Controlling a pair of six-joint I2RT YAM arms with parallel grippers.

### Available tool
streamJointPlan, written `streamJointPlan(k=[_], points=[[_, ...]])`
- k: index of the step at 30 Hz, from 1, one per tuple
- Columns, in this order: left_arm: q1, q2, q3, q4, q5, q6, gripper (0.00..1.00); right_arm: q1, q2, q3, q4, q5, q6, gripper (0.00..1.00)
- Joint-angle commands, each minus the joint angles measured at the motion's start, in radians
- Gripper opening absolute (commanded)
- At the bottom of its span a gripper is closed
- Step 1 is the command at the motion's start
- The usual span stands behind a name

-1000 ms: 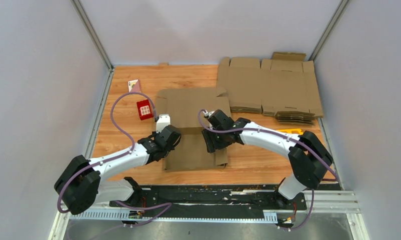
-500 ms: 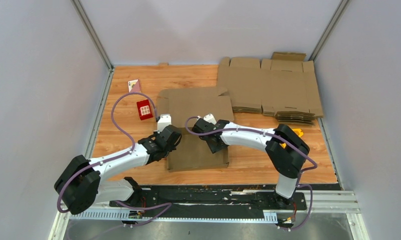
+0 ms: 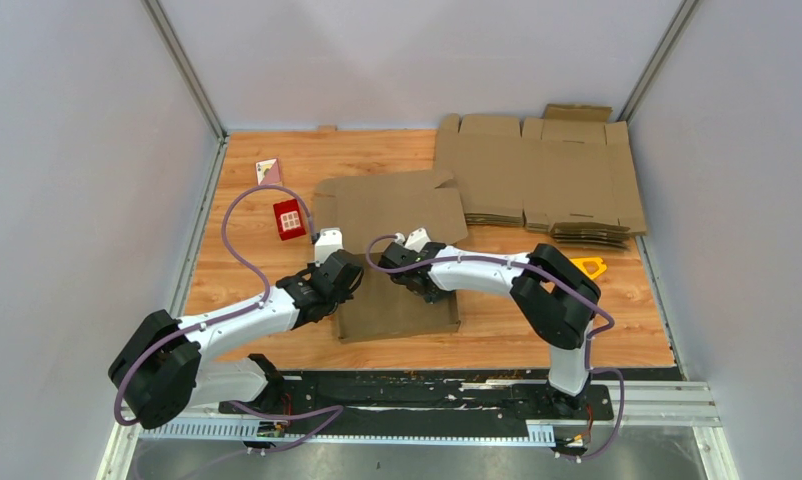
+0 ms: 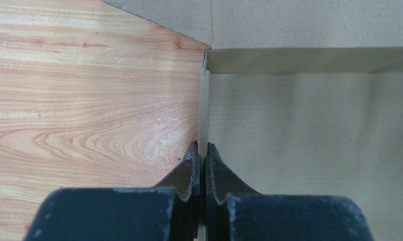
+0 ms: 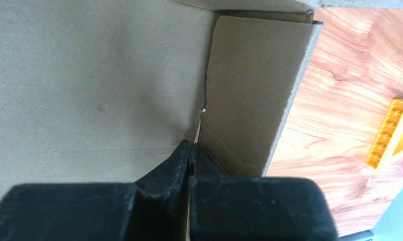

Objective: Fold the paper box

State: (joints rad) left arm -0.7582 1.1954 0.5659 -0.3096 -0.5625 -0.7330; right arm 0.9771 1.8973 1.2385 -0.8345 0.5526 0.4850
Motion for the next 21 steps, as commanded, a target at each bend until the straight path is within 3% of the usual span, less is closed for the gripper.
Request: streamJointPlan(k=[1, 4, 8, 11, 16, 21], points=[[0.008, 0.001, 0.020, -0.040, -0.090, 0.010, 0.00, 0.011, 0.022, 0.055, -0.162, 0.195, 0.040, 0.01], [0.008, 0.001, 0.019, -0.038, -0.093, 0.009, 0.00, 0.021, 0.093, 0.108, -0.288, 0.304, 0.107, 0.01], [0.008, 0.008, 0.023, -0.041, -0.089, 0.009, 0.00, 0.026, 0.151, 0.142, -0.347, 0.336, 0.137, 0.00], [0.008, 0.003, 0.020, -0.040, -0.089, 0.009, 0.00, 0.028, 0.102, 0.119, -0.241, 0.241, 0.060, 0.02], [0.008, 0.003, 0.021, -0.039, -0.085, 0.010, 0.00, 0.028, -0.077, 0.054, -0.004, -0.051, -0.094, 0.16], [0.008, 0.004, 0.022, -0.042, -0.087, 0.011, 0.00, 0.029, -0.177, 0.052, 0.025, -0.118, -0.124, 0.26]])
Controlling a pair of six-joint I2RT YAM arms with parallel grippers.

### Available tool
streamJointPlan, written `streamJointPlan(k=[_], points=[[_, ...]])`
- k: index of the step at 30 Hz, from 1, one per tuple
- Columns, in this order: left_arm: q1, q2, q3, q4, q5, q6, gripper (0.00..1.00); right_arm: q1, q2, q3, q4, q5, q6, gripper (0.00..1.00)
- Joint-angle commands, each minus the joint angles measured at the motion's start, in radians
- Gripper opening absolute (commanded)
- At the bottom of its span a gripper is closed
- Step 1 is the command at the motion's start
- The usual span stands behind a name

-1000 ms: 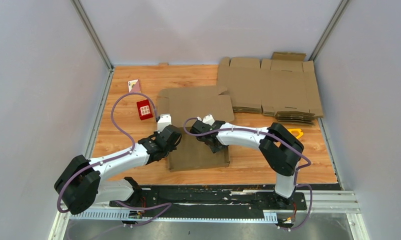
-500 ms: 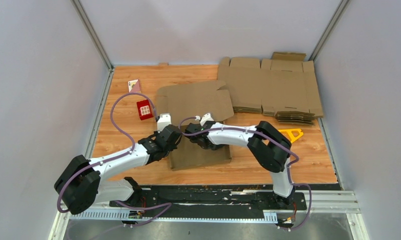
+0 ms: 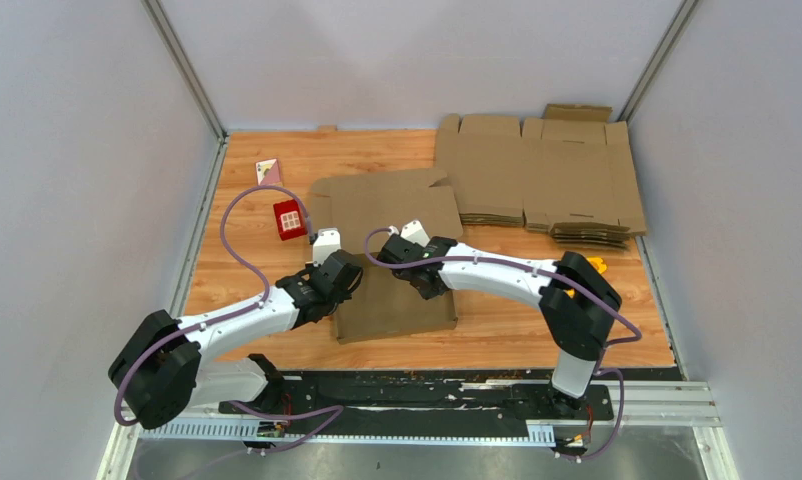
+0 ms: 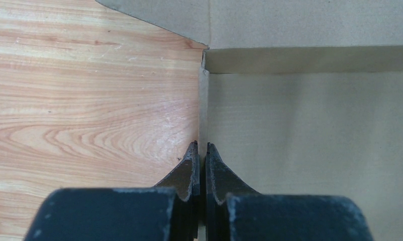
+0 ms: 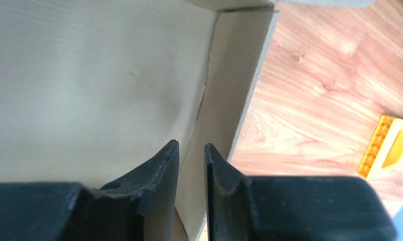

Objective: Fold the paper box

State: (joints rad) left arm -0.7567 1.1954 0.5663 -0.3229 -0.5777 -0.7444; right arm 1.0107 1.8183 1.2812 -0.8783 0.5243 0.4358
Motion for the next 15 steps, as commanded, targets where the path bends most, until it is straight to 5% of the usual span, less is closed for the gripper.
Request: streamJointPlan(k=[1, 6, 11, 15], points=[[0.007, 0.002, 0.021, -0.030, -0.071, 0.022, 0.00, -0.004, -0.107, 0.010, 0.065, -0.098, -0.078, 0.27], [0.007, -0.005, 0.020, -0.025, -0.064, 0.026, 0.00, 0.006, -0.147, -0.001, 0.032, -0.061, -0.067, 0.46], [0.006, -0.005, 0.020, -0.026, -0.064, 0.026, 0.00, 0.003, -0.147, -0.012, -0.025, 0.050, -0.021, 0.80], [0.007, -0.006, 0.020, -0.026, -0.062, 0.027, 0.00, -0.030, -0.110, -0.027, 0.004, 0.041, -0.021, 0.82]])
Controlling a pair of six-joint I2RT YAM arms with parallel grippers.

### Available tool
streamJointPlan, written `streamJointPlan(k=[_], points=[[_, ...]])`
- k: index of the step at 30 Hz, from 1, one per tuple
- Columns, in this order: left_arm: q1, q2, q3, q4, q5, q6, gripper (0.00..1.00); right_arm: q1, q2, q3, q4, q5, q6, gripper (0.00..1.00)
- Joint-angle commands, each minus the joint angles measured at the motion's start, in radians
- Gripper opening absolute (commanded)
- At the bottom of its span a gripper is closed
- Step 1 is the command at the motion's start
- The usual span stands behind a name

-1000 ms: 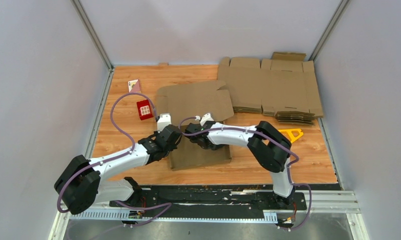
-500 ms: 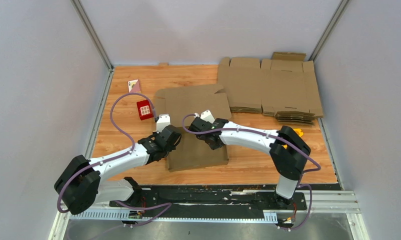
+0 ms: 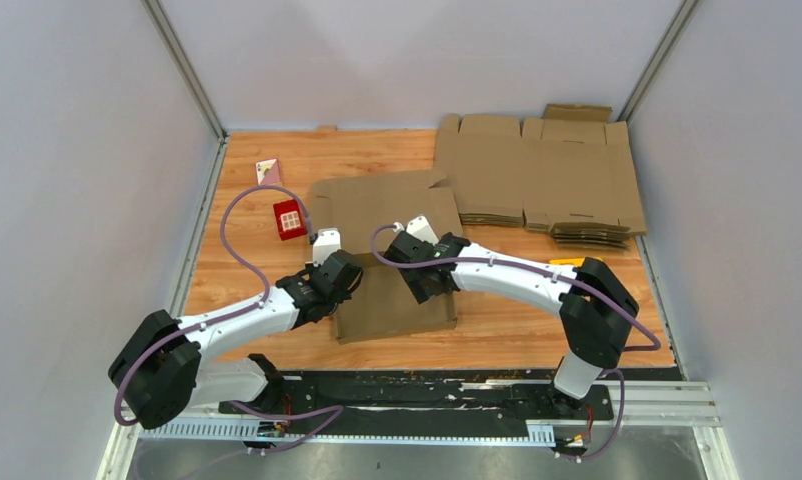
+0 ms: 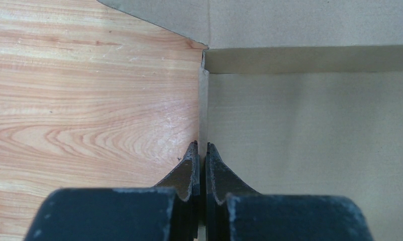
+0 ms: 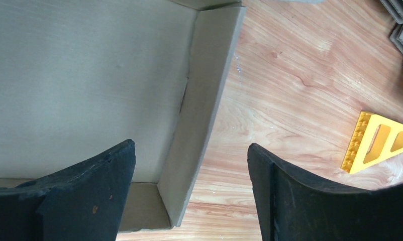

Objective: Fold the paper box

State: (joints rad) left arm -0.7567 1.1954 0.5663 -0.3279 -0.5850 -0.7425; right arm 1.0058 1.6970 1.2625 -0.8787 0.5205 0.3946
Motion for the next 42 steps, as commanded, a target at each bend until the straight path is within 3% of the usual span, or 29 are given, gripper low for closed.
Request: streamJointPlan(k=[1, 9, 17, 24, 26, 30, 31, 32, 35, 36, 39, 42], points=[[0.007, -0.006, 0.021, -0.020, -0.056, 0.025, 0.00, -0.031, 0.028, -0.005, 0.015, 0.049, 0.020, 0.81], [0.006, -0.006, 0.020, -0.023, -0.058, 0.026, 0.00, -0.089, 0.194, 0.041, 0.075, 0.062, 0.035, 0.71], [0.007, -0.003, 0.021, -0.017, -0.051, 0.028, 0.00, -0.181, 0.114, -0.058, 0.263, -0.116, 0.003, 0.64], [0.006, -0.004, 0.020, -0.015, -0.050, 0.029, 0.00, -0.237, 0.126, -0.040, 0.318, -0.143, 0.014, 0.55], [0.007, -0.004, 0.020, -0.015, -0.050, 0.029, 0.00, -0.241, 0.133, -0.036, 0.325, -0.143, 0.012, 0.48], [0.007, -0.005, 0.020, -0.017, -0.056, 0.029, 0.00, -0.243, 0.153, -0.025, 0.278, -0.070, 0.039, 0.09], [0.007, -0.006, 0.021, -0.018, -0.059, 0.029, 0.00, -0.242, 0.149, -0.029, 0.276, -0.055, 0.046, 0.01], [0.006, -0.006, 0.020, -0.017, -0.058, 0.029, 0.00, -0.242, 0.143, -0.037, 0.281, -0.052, 0.051, 0.00], [0.007, -0.006, 0.020, -0.016, -0.058, 0.031, 0.00, -0.242, 0.127, -0.045, 0.285, -0.051, 0.051, 0.01], [0.006, -0.005, 0.019, -0.017, -0.060, 0.032, 0.00, -0.243, 0.124, -0.043, 0.283, -0.052, 0.050, 0.06], [0.007, -0.006, 0.018, -0.013, -0.059, 0.035, 0.00, -0.243, 0.113, -0.048, 0.290, -0.075, 0.038, 0.28], [0.006, -0.007, 0.018, -0.010, -0.058, 0.042, 0.08, -0.243, 0.081, -0.077, 0.315, -0.096, 0.025, 0.52]])
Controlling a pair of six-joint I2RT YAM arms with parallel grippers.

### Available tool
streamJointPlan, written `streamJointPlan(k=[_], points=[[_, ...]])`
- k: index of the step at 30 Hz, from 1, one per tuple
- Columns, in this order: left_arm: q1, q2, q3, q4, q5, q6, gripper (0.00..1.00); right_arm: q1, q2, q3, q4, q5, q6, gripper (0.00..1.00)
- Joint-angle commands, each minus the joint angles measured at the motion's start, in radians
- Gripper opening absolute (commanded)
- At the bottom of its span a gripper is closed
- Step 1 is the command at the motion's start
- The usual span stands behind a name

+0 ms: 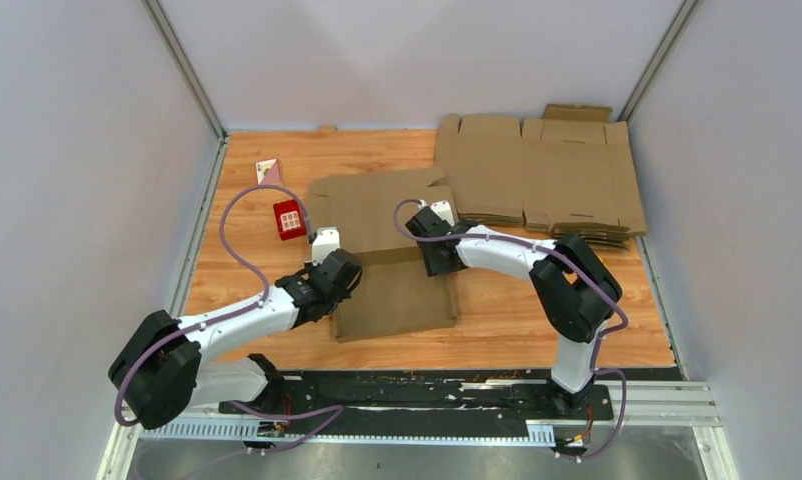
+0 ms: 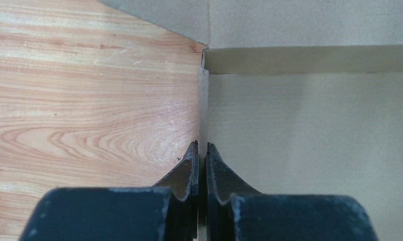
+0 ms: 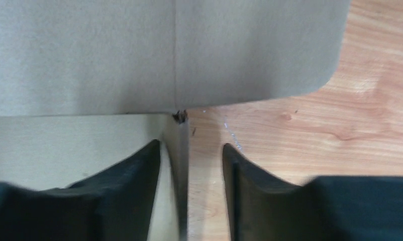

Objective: Fold the paper box

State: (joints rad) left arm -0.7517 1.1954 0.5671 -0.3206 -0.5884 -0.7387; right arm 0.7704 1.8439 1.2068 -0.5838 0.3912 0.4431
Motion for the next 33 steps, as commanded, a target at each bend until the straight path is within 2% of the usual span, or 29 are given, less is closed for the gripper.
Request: streamJointPlan(k=[1, 9, 14, 16, 24, 30, 33], points=[[0.001, -0.009, 0.017, -0.015, -0.054, 0.040, 0.12, -0.007, -0.081, -0.030, 0.028, 0.029, -0.028, 0.57], [0.002, -0.065, 0.002, 0.012, -0.037, 0.084, 0.40, -0.007, -0.231, -0.128, 0.114, -0.015, -0.080, 0.78], [0.002, -0.134, -0.017, 0.026, -0.038, 0.113, 0.52, -0.007, -0.320, -0.185, 0.172, -0.014, -0.100, 0.88], [0.001, -0.166, -0.025, 0.031, -0.036, 0.117, 0.58, -0.007, -0.338, -0.183, 0.166, -0.015, -0.103, 0.90], [0.002, -0.275, 0.064, -0.096, 0.056, 0.085, 0.99, -0.014, -0.427, -0.170, 0.169, 0.026, -0.102, 0.90], [0.004, -0.276, 0.185, -0.150, 0.026, 0.161, 1.00, -0.064, -0.437, -0.089, 0.165, -0.044, -0.068, 0.89], [0.045, -0.282, 0.203, -0.091, 0.048, 0.198, 1.00, -0.139, -0.443, -0.068, 0.195, -0.148, -0.025, 0.89]])
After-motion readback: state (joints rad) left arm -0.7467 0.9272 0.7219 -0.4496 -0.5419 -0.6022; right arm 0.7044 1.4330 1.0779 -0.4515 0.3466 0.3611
